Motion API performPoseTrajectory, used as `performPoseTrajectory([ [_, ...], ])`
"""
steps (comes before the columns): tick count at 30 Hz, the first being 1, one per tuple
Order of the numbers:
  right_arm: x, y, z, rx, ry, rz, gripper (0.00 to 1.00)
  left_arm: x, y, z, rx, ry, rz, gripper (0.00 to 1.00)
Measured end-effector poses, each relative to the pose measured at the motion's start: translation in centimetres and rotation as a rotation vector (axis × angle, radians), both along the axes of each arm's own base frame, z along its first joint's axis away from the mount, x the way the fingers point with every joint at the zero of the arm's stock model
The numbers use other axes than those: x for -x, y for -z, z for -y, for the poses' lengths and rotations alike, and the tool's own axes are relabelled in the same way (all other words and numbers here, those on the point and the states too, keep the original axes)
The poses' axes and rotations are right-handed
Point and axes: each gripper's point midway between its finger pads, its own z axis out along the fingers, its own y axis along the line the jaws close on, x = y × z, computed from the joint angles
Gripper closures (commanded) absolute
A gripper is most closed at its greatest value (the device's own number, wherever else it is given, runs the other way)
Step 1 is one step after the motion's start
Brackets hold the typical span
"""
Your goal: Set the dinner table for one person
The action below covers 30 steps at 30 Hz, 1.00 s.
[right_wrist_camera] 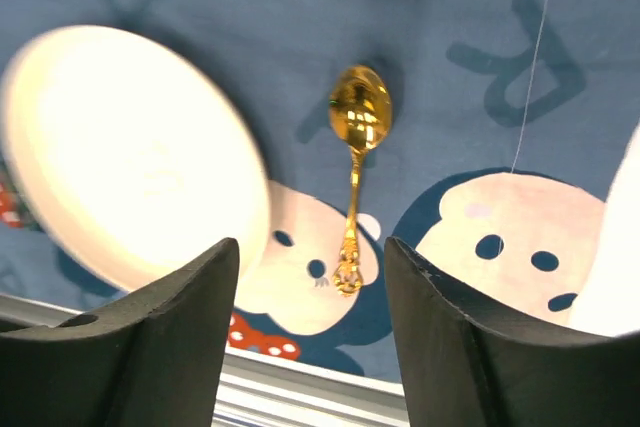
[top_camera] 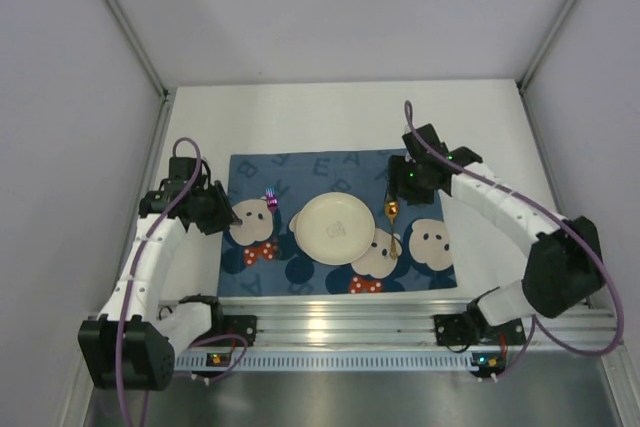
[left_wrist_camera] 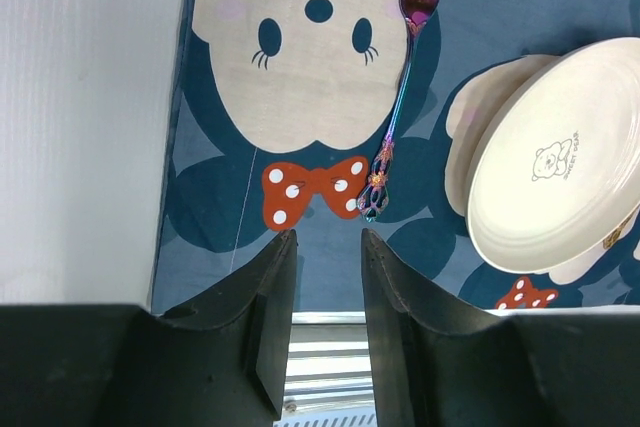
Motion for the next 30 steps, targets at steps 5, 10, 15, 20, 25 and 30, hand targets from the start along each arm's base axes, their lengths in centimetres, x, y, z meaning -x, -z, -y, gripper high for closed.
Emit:
performPoseTrajectory([
  [5,0.6,-7.8,0.2,-0.093,-0.041,0.223,0.35,-0.1,0.0,-0.1,-0.001,-0.010,0.002,0.61],
  [10,2.5,-15.0,1.3,-0.174,-0.085,0.468,0.09,-1.3,0.3,0.4,0.022,-0.006,-0.007,0.61],
  [15,3.9,-20.4,2.5,-0.255,-0.096,0.715,0.00,-6.0,-3.8,0.2,-0.022,-0.003,0.163,0.60],
  [20,5.1,-21.1,3.9,-0.285,-0.061,0.833,0.00,-10.9,-9.2,-2.2,-0.200,-0.065,0.573,0.50],
  [25,5.3,-20.1,4.4,-0.271,-0.038,0.828,0.00,-10.7,-3.6,-5.0,-0.418,-0.051,0.797,0.32],
  [30,5.8,-19.3,4.7,-0.278,-0.028,0.822,0.00,-10.6,5.8,-7.0,-0.553,-0.008,0.584,0.30],
])
